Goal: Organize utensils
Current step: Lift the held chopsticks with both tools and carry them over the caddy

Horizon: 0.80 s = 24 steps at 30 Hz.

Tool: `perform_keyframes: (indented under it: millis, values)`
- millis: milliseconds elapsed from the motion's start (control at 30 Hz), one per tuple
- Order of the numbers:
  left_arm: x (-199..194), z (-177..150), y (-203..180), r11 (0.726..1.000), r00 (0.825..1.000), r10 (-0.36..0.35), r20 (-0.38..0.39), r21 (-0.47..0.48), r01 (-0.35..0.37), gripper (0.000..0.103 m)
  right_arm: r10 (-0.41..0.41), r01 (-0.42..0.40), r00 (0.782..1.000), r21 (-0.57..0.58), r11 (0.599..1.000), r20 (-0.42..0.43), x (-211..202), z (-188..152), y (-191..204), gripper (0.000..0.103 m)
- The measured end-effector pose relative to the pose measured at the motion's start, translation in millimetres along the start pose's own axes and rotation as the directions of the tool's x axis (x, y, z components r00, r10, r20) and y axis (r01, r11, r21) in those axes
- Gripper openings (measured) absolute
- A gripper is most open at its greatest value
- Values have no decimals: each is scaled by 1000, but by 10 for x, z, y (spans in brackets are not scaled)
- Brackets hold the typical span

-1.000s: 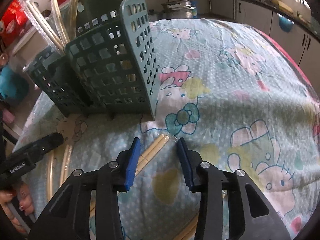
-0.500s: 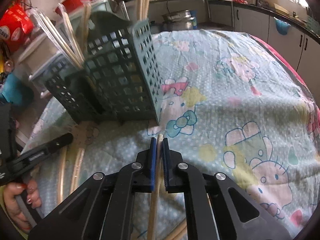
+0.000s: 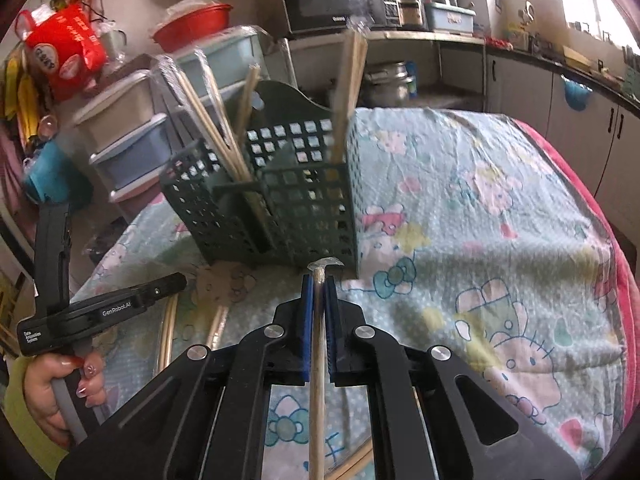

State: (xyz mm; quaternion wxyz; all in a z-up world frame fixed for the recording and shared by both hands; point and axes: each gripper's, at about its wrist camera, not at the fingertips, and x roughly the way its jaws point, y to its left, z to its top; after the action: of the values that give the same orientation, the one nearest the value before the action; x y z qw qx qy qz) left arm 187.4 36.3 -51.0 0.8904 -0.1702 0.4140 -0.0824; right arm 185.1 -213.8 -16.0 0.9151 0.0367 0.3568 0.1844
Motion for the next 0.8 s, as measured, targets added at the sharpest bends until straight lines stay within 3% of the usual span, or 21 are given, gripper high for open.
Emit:
perform_keyframes:
  millis: [267, 800]
  values:
    - [-308, 78, -190, 998, 997, -38, 74, 44, 35, 3, 43, -41, 996, -33, 999, 73, -222, 57, 102, 6]
    - [-803, 221, -778, 977, 973, -131, 189, 190, 95, 1, 75, -63, 975, -65, 996, 209, -685, 149, 197, 6]
